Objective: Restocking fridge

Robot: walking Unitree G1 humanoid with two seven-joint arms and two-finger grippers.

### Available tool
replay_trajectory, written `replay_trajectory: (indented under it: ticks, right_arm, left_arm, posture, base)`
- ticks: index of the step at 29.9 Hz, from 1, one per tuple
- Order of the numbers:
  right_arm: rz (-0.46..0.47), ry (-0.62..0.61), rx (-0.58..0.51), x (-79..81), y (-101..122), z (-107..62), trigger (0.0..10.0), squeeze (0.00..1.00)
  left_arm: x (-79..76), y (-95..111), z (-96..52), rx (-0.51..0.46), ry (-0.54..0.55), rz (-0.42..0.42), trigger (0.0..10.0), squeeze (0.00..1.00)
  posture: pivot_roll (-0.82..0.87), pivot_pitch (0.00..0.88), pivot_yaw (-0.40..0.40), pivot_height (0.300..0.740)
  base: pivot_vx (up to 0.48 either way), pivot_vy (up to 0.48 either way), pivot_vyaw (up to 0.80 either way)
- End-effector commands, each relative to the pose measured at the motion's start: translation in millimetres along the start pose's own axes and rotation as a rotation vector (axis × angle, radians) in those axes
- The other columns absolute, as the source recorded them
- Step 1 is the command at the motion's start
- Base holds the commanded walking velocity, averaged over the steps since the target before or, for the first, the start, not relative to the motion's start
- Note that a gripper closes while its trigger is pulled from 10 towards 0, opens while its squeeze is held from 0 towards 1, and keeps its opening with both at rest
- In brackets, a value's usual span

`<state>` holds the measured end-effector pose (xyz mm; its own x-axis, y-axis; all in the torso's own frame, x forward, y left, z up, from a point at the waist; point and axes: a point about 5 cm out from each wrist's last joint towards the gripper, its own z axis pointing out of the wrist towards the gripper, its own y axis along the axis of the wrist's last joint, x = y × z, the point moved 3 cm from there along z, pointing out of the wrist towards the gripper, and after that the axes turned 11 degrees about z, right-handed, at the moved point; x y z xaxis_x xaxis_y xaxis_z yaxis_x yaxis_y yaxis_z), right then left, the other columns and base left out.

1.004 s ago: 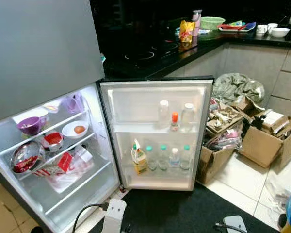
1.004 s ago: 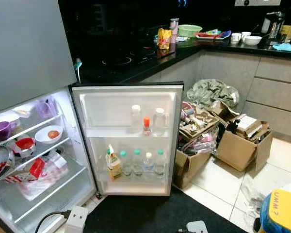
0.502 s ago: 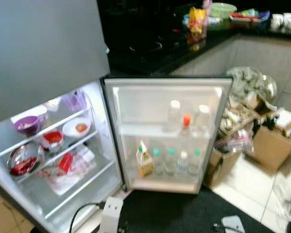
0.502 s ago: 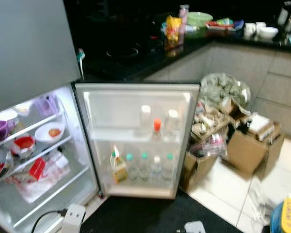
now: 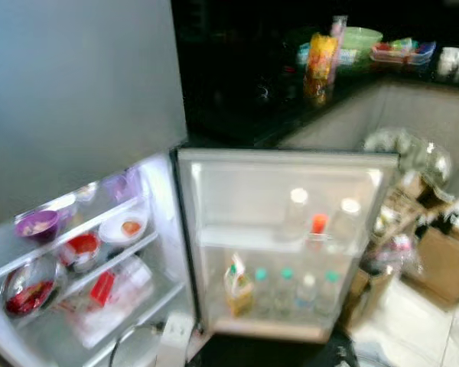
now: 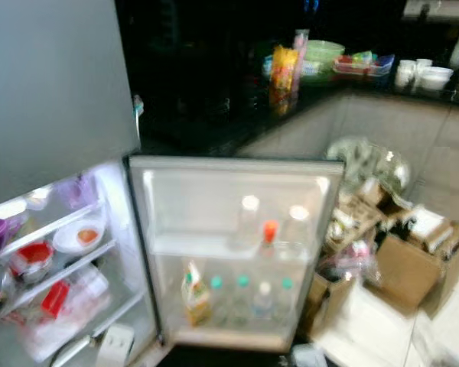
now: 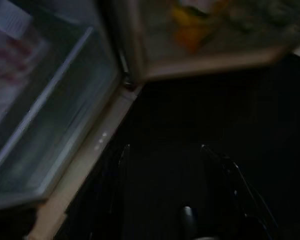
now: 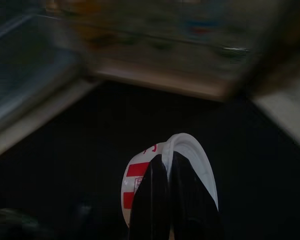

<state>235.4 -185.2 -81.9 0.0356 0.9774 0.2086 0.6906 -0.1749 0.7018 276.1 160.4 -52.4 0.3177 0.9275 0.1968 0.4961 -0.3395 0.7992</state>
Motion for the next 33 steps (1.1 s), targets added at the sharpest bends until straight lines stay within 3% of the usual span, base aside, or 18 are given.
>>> replay_trajectory:
  ticks: [1, 19, 27, 28, 33]
  right_arm:
    - [0.005, -0.024, 0.000, -9.4, -0.3, -2.7, 10.0, 0.00]
    - [0.072, -0.001, -0.009, -10.6, 1.4, -3.4, 10.0, 0.00]
    - [0.003, 0.178, 0.056, 7.7, 5.3, -0.9, 10.0, 0.00]
    - [-0.045, 0.254, 0.098, 15.7, 3.5, -1.2, 10.0, 0.00]
    - [-0.087, 0.391, 0.148, 25.6, 6.4, -4.2, 10.0, 0.00]
  left_arm:
    - [2.1, -1.9, -0.6, 0.010, -0.003, 0.017, 10.0, 0.00]
    - [-6.0, 6.9, 2.8, -0.016, -0.047, 0.033, 10.0, 0.00]
    - [-7.3, 8.8, 3.5, -0.018, -0.069, 0.049, 10.0, 0.00]
    - [-8.1, 10.3, 4.1, -0.021, -0.079, 0.052, 10.0, 0.00]
    - [-13.4, 12.5, 5.5, -0.020, -0.116, 0.041, 10.0, 0.00]
  posture:
    - [-0.08, 0.088, 0.064, 0.740]
    - [-0.10, 0.091, 0.087, 0.740]
    - [-0.11, 0.085, 0.107, 0.740]
    - [-0.12, 0.083, 0.115, 0.740]
    - [-0.14, 0.079, 0.135, 0.740]
  base:
    - [0.371, 0.000, 0.00]
    - [0.316, 0.000, 0.00]
    - [0.000, 0.000, 0.00]
    - [0.000, 0.000, 0.00]
    - [0.000, -0.192, 0.00]
